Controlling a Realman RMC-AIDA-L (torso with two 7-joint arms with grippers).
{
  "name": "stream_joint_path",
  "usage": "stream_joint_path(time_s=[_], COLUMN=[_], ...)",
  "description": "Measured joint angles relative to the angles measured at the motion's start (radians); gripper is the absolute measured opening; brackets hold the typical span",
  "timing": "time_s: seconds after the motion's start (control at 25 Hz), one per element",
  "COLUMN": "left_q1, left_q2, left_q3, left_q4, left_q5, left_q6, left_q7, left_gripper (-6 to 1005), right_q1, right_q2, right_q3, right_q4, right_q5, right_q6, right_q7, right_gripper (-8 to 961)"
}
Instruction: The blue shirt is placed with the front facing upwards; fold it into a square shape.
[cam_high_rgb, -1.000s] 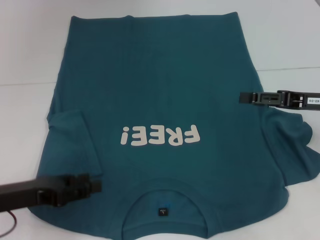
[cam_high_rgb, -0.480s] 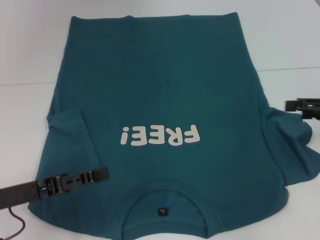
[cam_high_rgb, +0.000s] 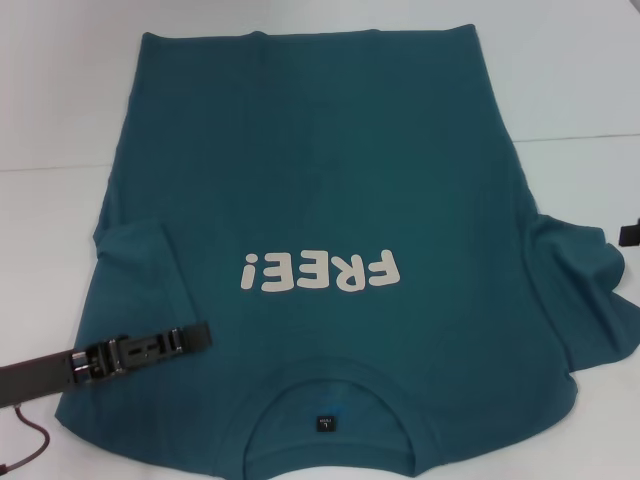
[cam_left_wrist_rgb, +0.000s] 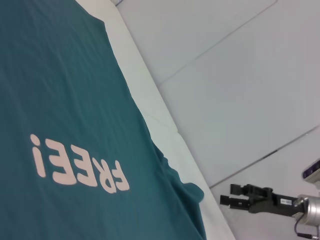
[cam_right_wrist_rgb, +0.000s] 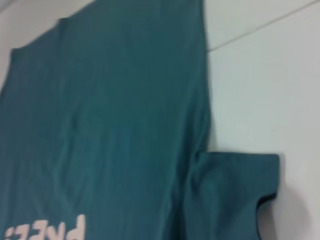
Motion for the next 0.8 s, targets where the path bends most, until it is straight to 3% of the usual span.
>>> stream_joint_path(time_s=[0.32,0.6,0.8], left_q1=[-0.002,-0.007,-0.009], left_q2=[0.0,0.003,0.004], left_q3=[0.0,0.0,0.0], left_q4=[-0.001,-0.038,-0.043], left_q5=[0.0,0.0,0.0], left_q6=[-0.013,-0.038,-0.047], left_q7=[-0.001,0.004,0.004], left_gripper=[549,549,550], right_q1=[0.035,0.051,0.068], right_q2=[0.015,0.053,0.056], right_q3=[-0.008,-0.016,-0.043], right_q4=[0.078,0.094,0.144], right_q5=[-0.025,-0.027,-0.03], right_q6=[0.128,0.207,0.256], right_q7=[-0.006,-0.006,-0.007], right_gripper=[915,915,916])
